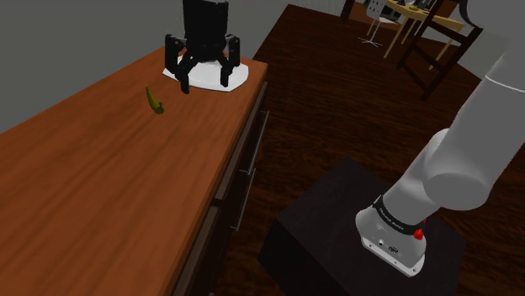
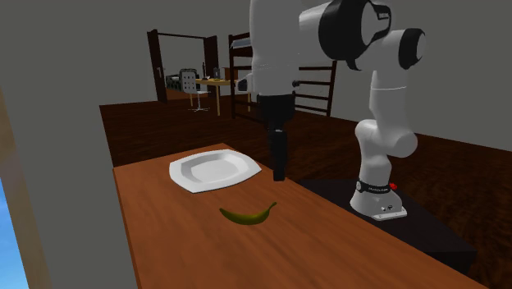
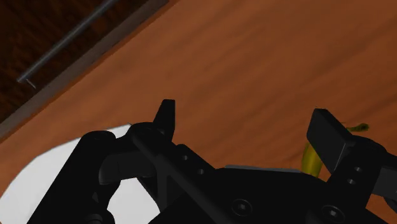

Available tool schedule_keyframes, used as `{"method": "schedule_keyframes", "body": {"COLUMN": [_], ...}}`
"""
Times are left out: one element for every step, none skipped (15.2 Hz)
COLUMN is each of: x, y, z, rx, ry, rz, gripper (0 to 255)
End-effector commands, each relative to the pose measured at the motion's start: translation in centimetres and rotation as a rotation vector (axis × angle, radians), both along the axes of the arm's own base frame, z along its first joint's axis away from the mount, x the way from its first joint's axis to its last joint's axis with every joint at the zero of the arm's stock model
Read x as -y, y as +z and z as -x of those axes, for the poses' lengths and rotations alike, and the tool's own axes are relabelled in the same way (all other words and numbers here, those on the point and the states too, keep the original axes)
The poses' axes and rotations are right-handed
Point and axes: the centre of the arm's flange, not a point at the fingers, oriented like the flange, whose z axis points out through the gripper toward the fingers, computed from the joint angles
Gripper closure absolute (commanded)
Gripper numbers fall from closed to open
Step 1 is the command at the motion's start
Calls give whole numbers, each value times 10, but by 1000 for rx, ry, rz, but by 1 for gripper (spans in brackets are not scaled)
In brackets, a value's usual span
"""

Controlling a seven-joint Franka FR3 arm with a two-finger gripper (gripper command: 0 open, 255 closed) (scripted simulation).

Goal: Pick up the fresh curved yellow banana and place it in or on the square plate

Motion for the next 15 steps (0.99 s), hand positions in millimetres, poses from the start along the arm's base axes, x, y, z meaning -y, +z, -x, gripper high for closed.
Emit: {"method": "schedule_keyframes", "body": {"x": [-22,-33,-45,-56,-67,-79,-90,-90,-90,-90,-90,-90,-90,-90,-91], "y": [-1,-2,-3,-5,-6,-7,-8,-13,-18,-24,-29,-34,-39,-45,-48], "z": [-15,-21,-28,-35,-42,-48,-55,-55,-55,-55,-55,-54,-54,-54,-54], "rx": [7,10,13,16,18,21,24,24,24,24,24,24,24,24,24], "ry": [-8,-11,-13,-16,-19,-21,-24,-24,-24,-24,-24,-24,-24,-24,-24], "rz": [5,7,10,12,15,17,20,20,20,20,20,20,20,20,20], "gripper": [0,0,0,0,0,0,0,0,0,0,0,0,0,0,0]}}
